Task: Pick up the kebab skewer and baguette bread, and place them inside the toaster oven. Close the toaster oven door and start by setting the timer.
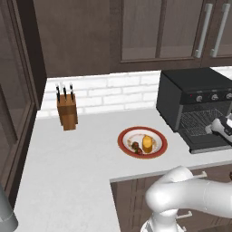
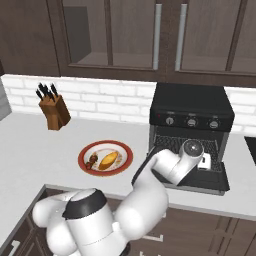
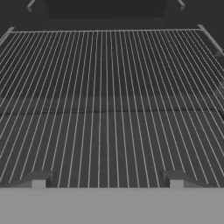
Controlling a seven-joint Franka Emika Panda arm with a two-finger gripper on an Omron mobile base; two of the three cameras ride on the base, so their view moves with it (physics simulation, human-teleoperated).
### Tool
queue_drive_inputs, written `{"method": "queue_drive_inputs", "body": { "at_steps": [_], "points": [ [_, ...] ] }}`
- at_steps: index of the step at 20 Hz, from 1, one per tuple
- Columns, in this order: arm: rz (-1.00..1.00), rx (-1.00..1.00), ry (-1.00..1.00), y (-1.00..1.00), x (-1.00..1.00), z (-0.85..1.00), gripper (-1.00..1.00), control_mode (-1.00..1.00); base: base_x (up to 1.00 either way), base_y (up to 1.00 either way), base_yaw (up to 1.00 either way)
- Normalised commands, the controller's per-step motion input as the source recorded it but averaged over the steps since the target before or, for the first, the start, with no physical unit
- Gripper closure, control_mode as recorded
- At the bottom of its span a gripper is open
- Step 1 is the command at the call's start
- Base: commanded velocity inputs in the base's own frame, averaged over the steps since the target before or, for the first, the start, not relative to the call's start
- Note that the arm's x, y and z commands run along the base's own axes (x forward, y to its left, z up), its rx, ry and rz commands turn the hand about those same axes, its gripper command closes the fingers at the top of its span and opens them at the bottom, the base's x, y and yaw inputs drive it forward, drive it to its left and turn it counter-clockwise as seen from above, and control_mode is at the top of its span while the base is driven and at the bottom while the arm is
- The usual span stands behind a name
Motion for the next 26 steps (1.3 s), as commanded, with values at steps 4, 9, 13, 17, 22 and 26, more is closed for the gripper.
{"method": "queue_drive_inputs", "body": {
  "at_steps": [4, 9, 13, 17, 22, 26],
  "points": [
    [0.00, 0.00, 0.07, -0.04, -0.62, -0.48, -1.00, -1.00, 0.00, 0.00, 0.00],
    [0.00, 0.00, 0.07, -0.03, -0.61, -0.44, -1.00, -1.00, 0.00, 0.00, 0.00],
    [0.00, 0.00, 0.08, -0.04, -0.60, -0.37, -1.00, -1.00, 0.00, 0.00, 0.00],
    [0.00, 0.00, -0.01, -0.01, -0.29, 0.35, -1.00, -1.00, 0.00, 0.00, 0.00],
    [0.00, 0.00, 0.09, 0.02, -0.02, 0.84, -1.00, -1.00, 0.00, 0.00, 0.00],
    [0.00, 0.00, 0.22, 0.28, -0.17, 0.65, -1.00, -1.00, 0.00, 0.00, 0.00]
  ]
}}
